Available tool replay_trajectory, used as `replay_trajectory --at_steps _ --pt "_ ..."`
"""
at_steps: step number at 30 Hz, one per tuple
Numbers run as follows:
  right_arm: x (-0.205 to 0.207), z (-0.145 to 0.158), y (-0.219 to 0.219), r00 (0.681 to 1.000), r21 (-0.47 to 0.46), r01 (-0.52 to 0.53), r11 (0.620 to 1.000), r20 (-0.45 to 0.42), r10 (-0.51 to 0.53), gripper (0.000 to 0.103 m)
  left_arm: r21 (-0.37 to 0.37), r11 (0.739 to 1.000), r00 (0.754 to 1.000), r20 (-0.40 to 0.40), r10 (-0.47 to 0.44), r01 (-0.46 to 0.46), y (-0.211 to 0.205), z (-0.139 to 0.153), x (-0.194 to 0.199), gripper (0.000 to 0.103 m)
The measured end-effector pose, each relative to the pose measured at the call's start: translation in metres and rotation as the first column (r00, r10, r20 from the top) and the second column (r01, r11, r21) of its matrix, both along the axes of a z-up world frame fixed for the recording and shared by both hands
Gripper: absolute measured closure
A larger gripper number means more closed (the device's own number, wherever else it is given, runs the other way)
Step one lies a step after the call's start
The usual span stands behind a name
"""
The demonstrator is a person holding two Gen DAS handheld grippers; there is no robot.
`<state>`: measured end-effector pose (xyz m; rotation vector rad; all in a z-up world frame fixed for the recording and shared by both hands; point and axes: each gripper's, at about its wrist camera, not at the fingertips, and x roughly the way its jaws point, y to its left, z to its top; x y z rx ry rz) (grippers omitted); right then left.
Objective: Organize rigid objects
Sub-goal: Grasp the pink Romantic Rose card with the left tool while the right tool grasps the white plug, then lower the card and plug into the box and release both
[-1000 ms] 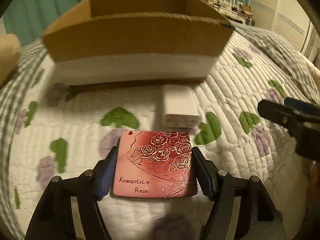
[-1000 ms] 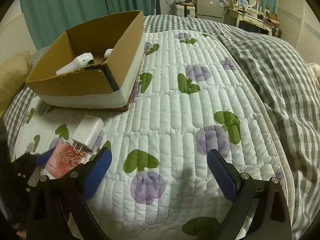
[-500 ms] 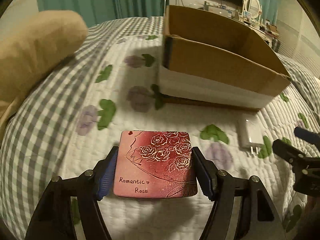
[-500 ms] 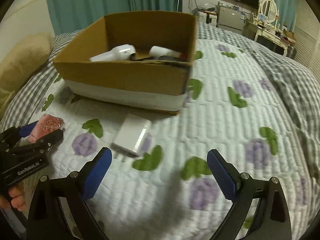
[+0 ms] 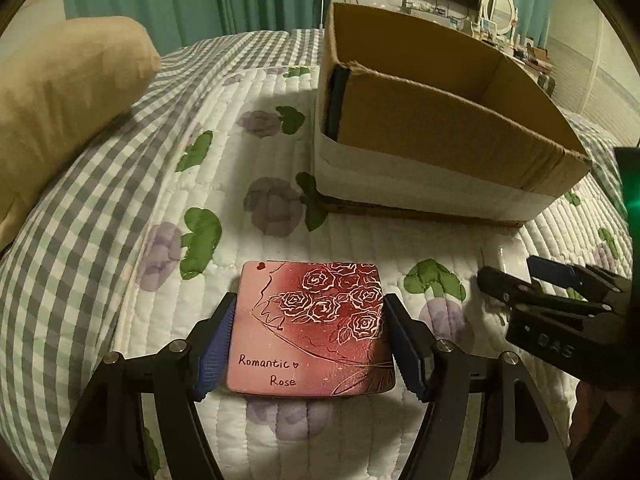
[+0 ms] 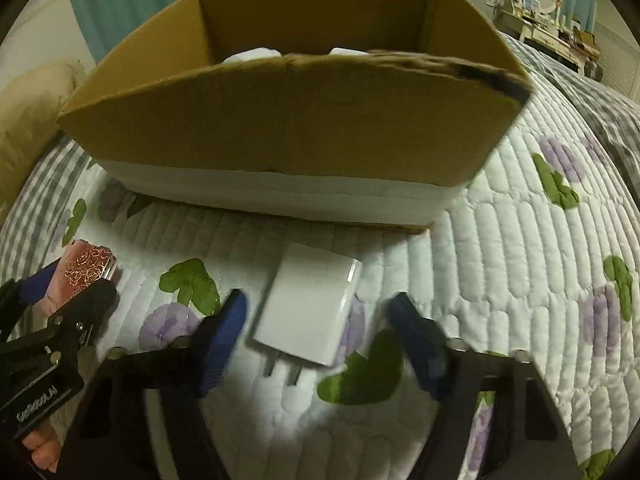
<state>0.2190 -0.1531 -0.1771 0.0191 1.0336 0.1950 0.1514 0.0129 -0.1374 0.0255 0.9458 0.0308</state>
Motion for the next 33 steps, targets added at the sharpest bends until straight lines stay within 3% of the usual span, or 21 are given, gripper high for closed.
replay_trajectory --at_steps 4,8,14,26,33 --pt "0.002 -0.001 0.005 1.0 -0.002 -0.004 1.0 0.01 0.004 0.056 0.005 1.0 1.0 -0.006 -0.011 0.011 -0.005 0.001 -0.006 0.031" --pt "-0.009 0.004 0.012 0.999 -0.04 -0.023 0.999 0.028 0.025 0.06 0.01 1.0 1.0 -0.003 -0.025 0.025 -0.013 0.008 -0.014 0.031" --pt "-0.038 0.023 0.001 0.997 -0.028 -0.036 0.999 0.063 0.038 0.062 0.041 0.998 0.999 0.009 -0.045 0.044 -0.027 0.028 -0.034 0.031" --pt "-0.105 0.072 -0.023 0.991 -0.011 -0.041 0.999 0.123 0.042 0.062 0.004 0.998 0.996 0.075 -0.058 0.058 -0.037 0.08 -0.067 0.031" --pt "-0.102 0.118 -0.027 0.976 -0.028 -0.062 0.998 0.208 0.067 0.062 0.003 0.997 0.988 0.137 -0.073 0.073 -0.045 0.116 -0.059 0.031"
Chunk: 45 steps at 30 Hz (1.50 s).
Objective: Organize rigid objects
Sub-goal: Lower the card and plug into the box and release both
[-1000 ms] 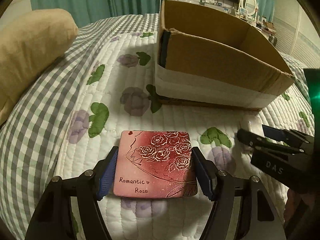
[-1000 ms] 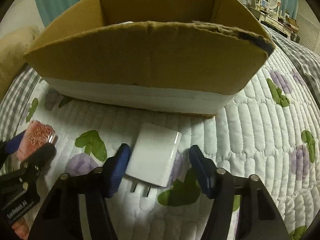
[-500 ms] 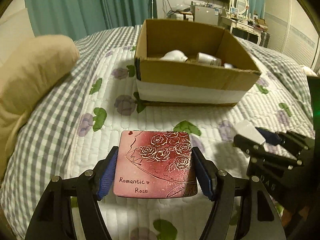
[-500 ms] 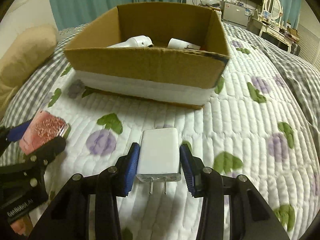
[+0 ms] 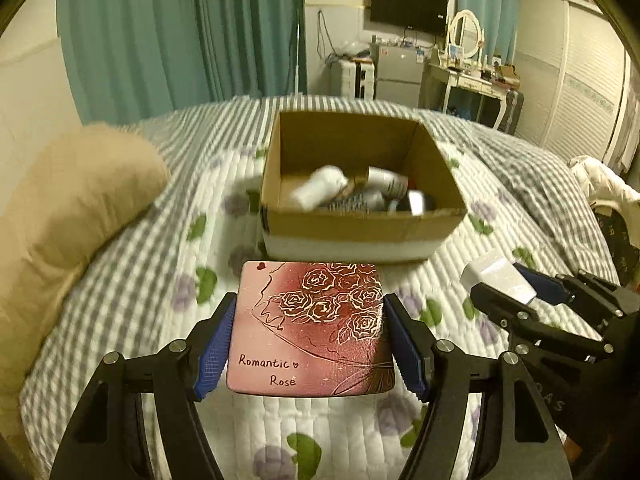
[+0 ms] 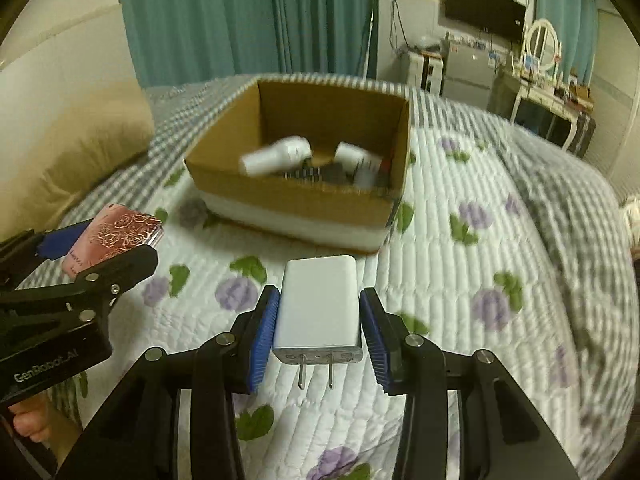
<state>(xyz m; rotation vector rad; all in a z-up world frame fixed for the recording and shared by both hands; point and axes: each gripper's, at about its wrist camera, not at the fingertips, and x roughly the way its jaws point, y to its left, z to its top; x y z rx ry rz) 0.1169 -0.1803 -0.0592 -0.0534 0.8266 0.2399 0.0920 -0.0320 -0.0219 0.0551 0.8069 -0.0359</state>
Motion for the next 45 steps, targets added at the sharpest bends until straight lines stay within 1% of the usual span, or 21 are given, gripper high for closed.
replay_trajectory --at_steps 4,7,11,15,19,22,24,26,30,33,36,39,41,42,43,44,45 --pt "0.015 0.024 -0.002 0.999 0.011 -0.008 1.0 0.043 0.008 0.062 -0.001 1.0 0.999 0.048 -0.011 0.011 -0.003 0.025 0.019 0.031" --pt "0.031 0.042 -0.005 0.997 0.019 -0.013 1.0 0.075 0.012 0.062 0.007 1.0 0.997 0.071 -0.018 0.018 -0.005 0.037 0.038 0.031" --pt "0.061 0.064 -0.011 0.994 0.038 -0.013 0.999 0.111 0.009 0.062 0.01 0.999 0.995 0.093 -0.032 0.032 -0.011 0.049 0.072 0.031" --pt "0.096 0.079 -0.016 0.99 0.057 -0.014 0.998 0.139 0.006 0.062 0.036 0.998 0.992 0.111 -0.053 0.05 -0.019 0.051 0.105 0.031" --pt "0.133 0.084 -0.018 0.989 0.062 -0.01 0.998 0.151 0.001 0.062 0.062 0.996 0.992 0.112 -0.065 0.059 -0.023 0.043 0.14 0.031" --pt "0.159 0.08 -0.018 0.99 0.069 -0.01 0.998 0.143 0.0 0.062 0.068 0.996 0.994 0.093 -0.062 0.056 -0.022 0.033 0.163 0.031" --pt "0.177 0.074 -0.016 0.991 0.061 -0.009 0.998 0.134 0.001 0.062 0.088 0.995 0.996 0.073 -0.056 0.05 -0.022 0.02 0.179 0.031" --pt "0.19 0.066 -0.013 0.993 0.06 -0.014 0.998 0.118 0.007 0.062 0.09 0.995 0.998 0.049 -0.047 0.042 -0.021 0.009 0.191 0.031" --pt "0.214 0.04 -0.006 0.998 0.06 -0.028 0.998 0.058 0.024 0.062 0.076 0.996 0.999 -0.017 -0.043 0.044 -0.018 -0.015 0.21 0.031" --pt "0.233 0.019 -0.005 1.0 0.07 -0.003 0.998 -0.017 0.005 0.062 0.071 0.996 0.997 -0.051 -0.054 0.058 -0.016 -0.03 0.219 0.031" --pt "0.249 0.004 -0.003 0.997 0.073 0.021 0.997 -0.079 -0.015 0.062 0.075 0.994 0.996 -0.042 -0.079 0.082 -0.017 -0.033 0.219 0.031" --pt "0.259 -0.006 0.001 0.996 0.056 0.03 0.998 -0.089 -0.025 0.062 0.042 0.995 0.994 -0.052 -0.093 0.095 -0.019 -0.036 0.221 0.031" --pt "0.263 -0.01 0.002 0.996 0.065 0.014 0.998 -0.087 -0.009 0.061 0.046 0.994 0.994 -0.05 -0.096 0.099 -0.021 -0.038 0.223 0.031" --pt "0.265 -0.012 0.002 0.996 0.067 0.009 0.998 -0.091 -0.003 0.06 0.048 0.994 0.994 -0.05 -0.099 0.102 -0.022 -0.04 0.223 0.031" --pt "0.265 -0.014 0.004 0.996 0.065 0.008 0.998 -0.095 -0.002 0.047 0.046 0.994 0.994 -0.051 -0.101 0.103 -0.023 -0.041 0.224 0.031" --pt "0.264 -0.014 0.003 0.996 0.063 0.014 0.998 -0.086 -0.009 0.037 0.04 0.994 0.993 -0.056 -0.102 0.104 -0.023 -0.043 0.225 0.031" --pt "0.261 -0.012 0.001 0.998 0.063 0.027 0.998 -0.064 -0.023 0.036 0.035 0.994 0.993 -0.059 -0.102 0.104 -0.024 -0.044 0.225 0.031"
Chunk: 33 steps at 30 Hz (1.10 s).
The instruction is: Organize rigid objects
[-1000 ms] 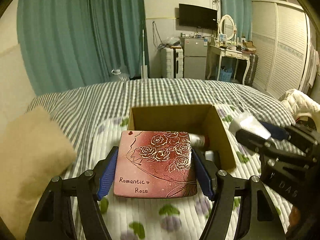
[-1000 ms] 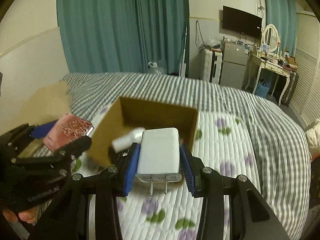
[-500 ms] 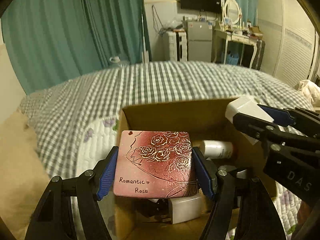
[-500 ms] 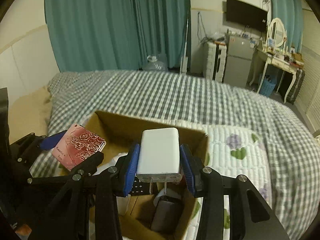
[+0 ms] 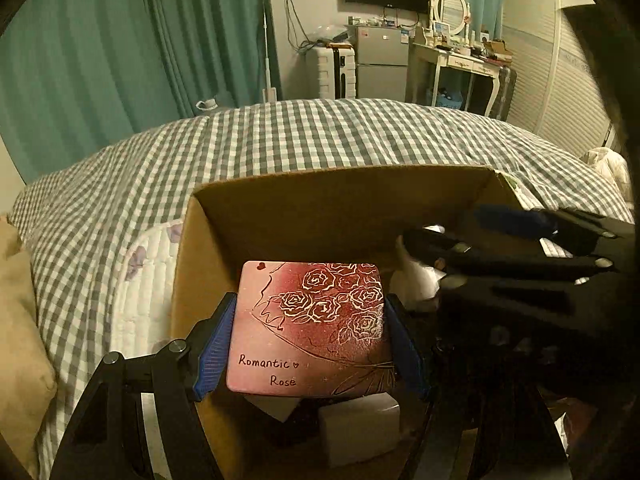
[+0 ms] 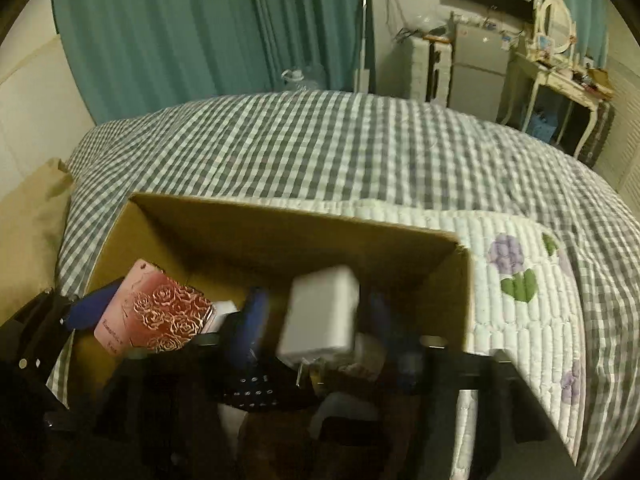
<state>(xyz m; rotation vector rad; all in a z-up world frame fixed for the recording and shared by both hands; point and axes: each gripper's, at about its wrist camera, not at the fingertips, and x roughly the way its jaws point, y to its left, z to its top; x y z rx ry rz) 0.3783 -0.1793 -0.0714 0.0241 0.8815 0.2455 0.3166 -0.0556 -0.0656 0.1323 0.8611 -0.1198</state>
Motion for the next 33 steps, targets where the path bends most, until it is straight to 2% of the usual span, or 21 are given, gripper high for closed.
replay_trajectory --at_steps 7,12,14,16,21,25,29,33 --pt "-0.013 0.016 -0.019 0.999 0.013 0.037 0.999 0.029 -0.038 0.036 -0.028 1.0 1.0 -0.014 0.013 -0.013 -0.002 0.007 -0.01 0.031" --pt "-0.035 0.045 -0.035 0.995 0.027 0.079 0.997 0.055 -0.08 0.036 -0.028 1.0 1.0 0.017 0.005 -0.005 -0.007 0.034 -0.034 0.029" --pt "-0.046 0.061 -0.041 0.993 0.011 0.095 0.995 0.067 -0.096 0.036 -0.034 0.999 0.998 0.062 0.009 -0.006 -0.007 0.052 -0.046 0.027" --pt "-0.061 0.08 -0.045 0.991 -0.005 0.1 0.995 0.091 -0.1 0.036 -0.044 0.999 0.994 0.11 0.013 -0.008 -0.005 0.074 -0.061 0.015" --pt "-0.106 0.135 -0.053 0.98 -0.023 0.11 0.994 0.167 -0.104 0.035 -0.068 0.998 0.98 0.196 0.031 -0.018 0.003 0.133 -0.101 0.011" --pt "-0.143 0.176 -0.052 0.968 -0.044 0.11 0.993 0.233 -0.097 0.031 -0.084 0.996 0.965 0.258 0.052 -0.031 0.013 0.168 -0.134 0.01" --pt "-0.182 0.209 -0.046 0.947 -0.081 0.102 0.991 0.313 -0.072 0.028 -0.09 0.995 0.944 0.325 0.06 -0.032 0.024 0.189 -0.169 0.008" --pt "-0.225 0.226 -0.039 0.917 -0.098 0.081 0.992 0.398 -0.036 0.02 -0.096 0.995 0.908 0.414 0.073 -0.036 0.032 0.203 -0.208 0.005"
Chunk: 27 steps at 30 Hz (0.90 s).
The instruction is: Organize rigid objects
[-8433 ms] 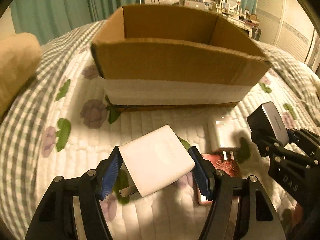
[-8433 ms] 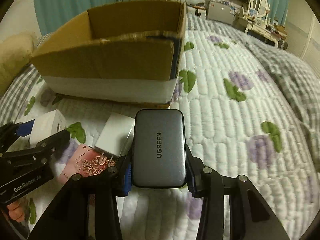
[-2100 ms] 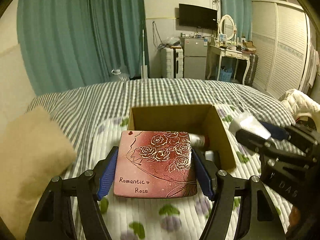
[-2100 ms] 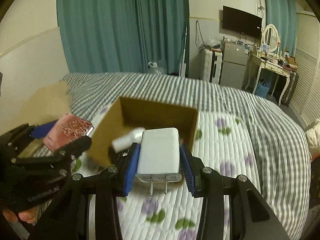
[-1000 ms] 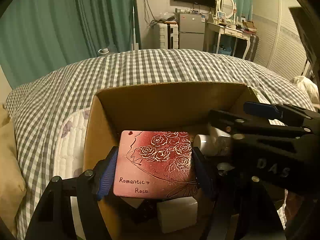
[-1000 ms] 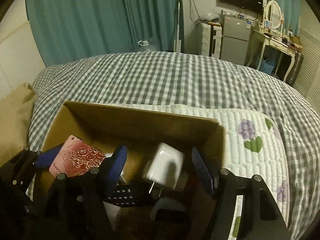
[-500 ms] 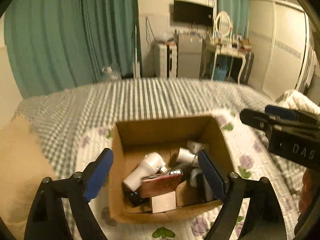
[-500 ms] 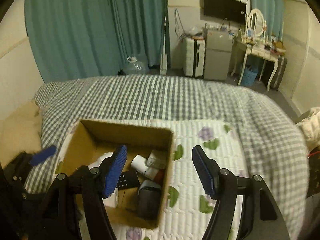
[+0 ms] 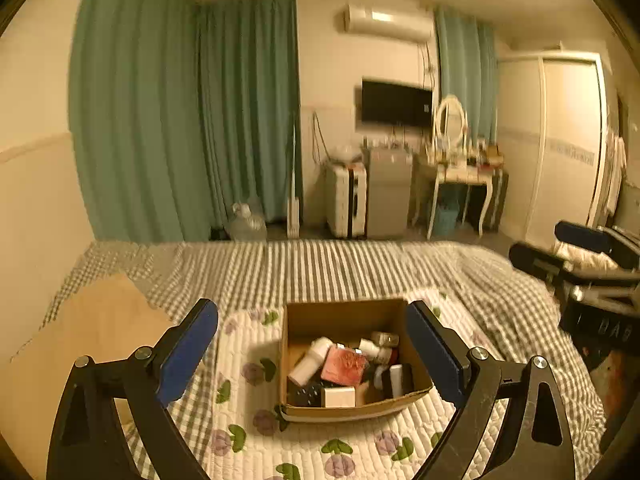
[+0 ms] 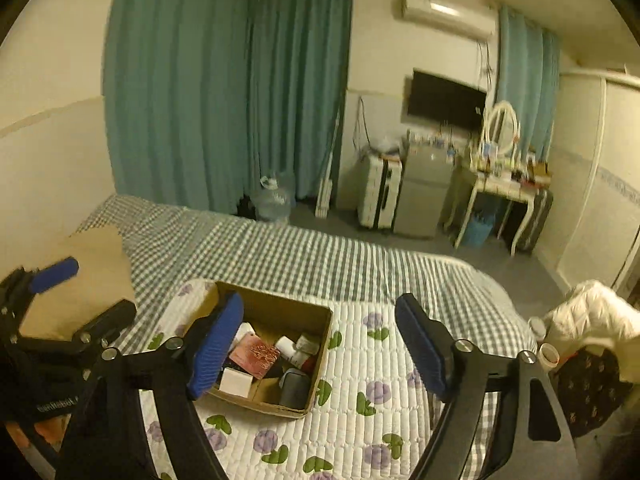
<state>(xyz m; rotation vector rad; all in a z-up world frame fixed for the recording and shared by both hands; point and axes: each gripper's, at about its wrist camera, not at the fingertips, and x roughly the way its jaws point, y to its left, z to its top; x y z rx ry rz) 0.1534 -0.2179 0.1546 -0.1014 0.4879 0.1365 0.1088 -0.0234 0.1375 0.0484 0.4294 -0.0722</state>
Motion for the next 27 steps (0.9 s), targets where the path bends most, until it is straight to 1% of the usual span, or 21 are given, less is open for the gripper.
replay_trajectory --at_steps 1,2,4,6,8,10,13,15,17,19,22,27 --pt "-0.009 0.0 0.003 1.0 -0.006 -0.008 1.0 0.027 0.008 0.016 0.004 1.0 1.0 0.025 -0.004 0.004 0.002 0.0 -0.008 0.002" --pt "-0.019 -0.003 0.005 0.998 -0.01 -0.01 1.0 0.059 0.01 0.012 0.016 1.0 0.999 0.051 -0.001 0.0 0.004 -0.001 -0.015 0.002" --pt "-0.035 -0.017 0.009 0.995 -0.004 -0.003 1.0 0.101 0.004 0.011 0.035 0.999 0.996 0.089 0.008 -0.011 0.007 -0.009 -0.025 0.001" --pt "-0.044 -0.037 0.01 0.993 0.023 -0.022 0.999 0.119 0.019 0.011 0.04 0.999 0.994 0.104 0.016 -0.02 0.009 -0.025 -0.029 0.0" --pt "-0.049 -0.058 0.011 0.992 0.057 -0.039 0.998 0.119 0.032 0.011 0.043 0.999 0.995 0.095 0.013 -0.017 0.009 -0.041 -0.028 0.0" --pt "-0.051 -0.081 0.01 0.993 0.07 -0.036 0.997 0.112 0.028 0.01 0.051 0.998 0.996 0.091 0.023 -0.027 0.008 -0.065 -0.024 0.0" --pt "-0.052 -0.112 0.007 0.991 0.072 -0.021 0.997 0.132 0.011 0.0 0.052 0.998 0.996 0.081 0.036 -0.041 0.007 -0.095 -0.022 0.0" --pt "-0.05 -0.133 0.004 0.988 0.064 0.0 0.998 0.152 -0.01 0.0 0.041 0.998 0.996 0.073 0.043 -0.046 0.006 -0.113 -0.017 0.0" --pt "-0.048 -0.153 0.004 0.988 0.048 0.011 0.999 0.15 -0.018 0.0 0.045 0.998 0.997 0.057 0.048 -0.051 0.004 -0.128 -0.011 0.0" --pt "-0.045 -0.166 0.001 0.988 0.046 0.028 0.999 0.151 -0.035 0.0 0.046 0.998 0.998 0.042 0.047 -0.049 0.001 -0.137 -0.006 0.0" --pt "-0.04 -0.18 -0.004 0.991 0.043 0.035 0.998 0.125 -0.04 0.0 0.029 0.998 0.998 0.039 0.047 -0.048 -0.001 -0.146 -0.007 0.0" --pt "-0.038 -0.189 -0.011 0.993 0.077 0.048 0.996 0.101 -0.056 0.0 0.008 0.998 0.998 0.026 0.063 -0.063 0.005 -0.157 -0.007 0.0"
